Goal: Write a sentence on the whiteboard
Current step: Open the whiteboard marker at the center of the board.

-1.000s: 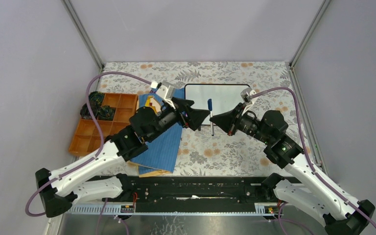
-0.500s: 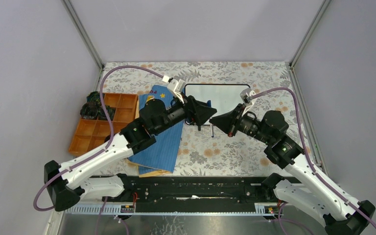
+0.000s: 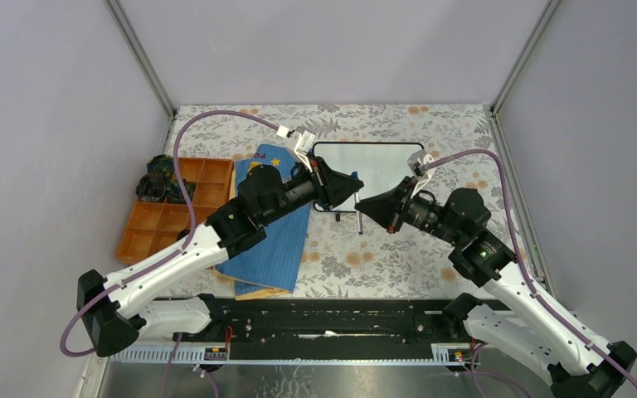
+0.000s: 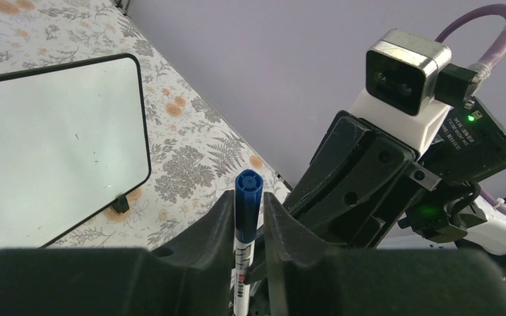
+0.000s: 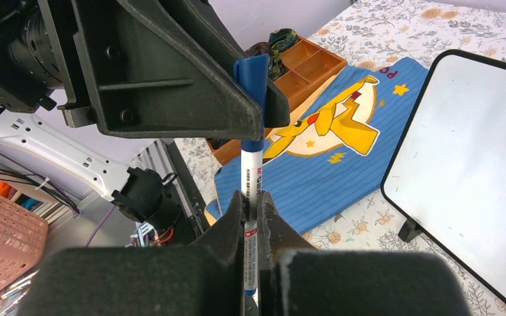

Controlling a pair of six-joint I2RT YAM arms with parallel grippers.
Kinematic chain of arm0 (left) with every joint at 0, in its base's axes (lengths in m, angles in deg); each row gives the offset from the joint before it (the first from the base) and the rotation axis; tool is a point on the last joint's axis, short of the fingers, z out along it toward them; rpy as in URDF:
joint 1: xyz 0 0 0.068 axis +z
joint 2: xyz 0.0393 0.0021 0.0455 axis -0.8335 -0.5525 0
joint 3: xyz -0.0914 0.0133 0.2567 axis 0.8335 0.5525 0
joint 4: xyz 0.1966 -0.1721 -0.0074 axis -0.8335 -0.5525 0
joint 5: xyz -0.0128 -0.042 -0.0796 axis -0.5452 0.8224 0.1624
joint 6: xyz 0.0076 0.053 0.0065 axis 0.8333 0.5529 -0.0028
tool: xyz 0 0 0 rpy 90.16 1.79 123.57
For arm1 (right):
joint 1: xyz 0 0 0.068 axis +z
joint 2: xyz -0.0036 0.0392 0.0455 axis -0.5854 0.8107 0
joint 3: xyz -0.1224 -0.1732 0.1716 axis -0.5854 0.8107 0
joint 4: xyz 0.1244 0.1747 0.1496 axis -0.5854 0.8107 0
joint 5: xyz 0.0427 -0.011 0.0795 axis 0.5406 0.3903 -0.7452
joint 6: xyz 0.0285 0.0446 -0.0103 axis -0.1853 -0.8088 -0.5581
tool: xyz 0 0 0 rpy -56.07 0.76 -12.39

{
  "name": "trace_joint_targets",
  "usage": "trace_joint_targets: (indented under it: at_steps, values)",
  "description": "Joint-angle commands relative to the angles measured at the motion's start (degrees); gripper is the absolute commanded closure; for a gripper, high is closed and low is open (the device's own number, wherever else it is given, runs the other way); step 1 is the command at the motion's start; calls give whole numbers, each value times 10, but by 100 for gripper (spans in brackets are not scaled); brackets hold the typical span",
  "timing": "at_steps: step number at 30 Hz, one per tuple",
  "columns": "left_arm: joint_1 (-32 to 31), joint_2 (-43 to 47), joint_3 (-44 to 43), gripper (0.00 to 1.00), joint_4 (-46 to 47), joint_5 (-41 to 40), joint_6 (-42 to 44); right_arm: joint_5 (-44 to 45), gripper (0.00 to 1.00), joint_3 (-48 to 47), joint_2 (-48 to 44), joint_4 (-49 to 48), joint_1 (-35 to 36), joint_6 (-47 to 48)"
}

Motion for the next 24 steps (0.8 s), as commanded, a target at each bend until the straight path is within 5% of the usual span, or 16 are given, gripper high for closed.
trace_joint_targets:
  at_steps: [1, 6, 11, 13, 24]
  values:
    - [3, -1, -2, 76, 49, 16, -6, -16, 100, -25, -9, -21, 5, -4]
    - [3, 2, 5, 91, 54, 20, -11, -22, 100, -27, -8, -25, 4, -14]
    - [3, 15, 19, 100, 65, 14, -13, -8, 45, -27, -11, -39, 4, -57]
    - [4, 25, 28, 100, 73, 15, -13, -10, 32, -28, -5, -48, 4, -87]
    - [11, 100, 87, 100, 130, 56, -24, -108, 30, -10, 50, -205, 4, -223]
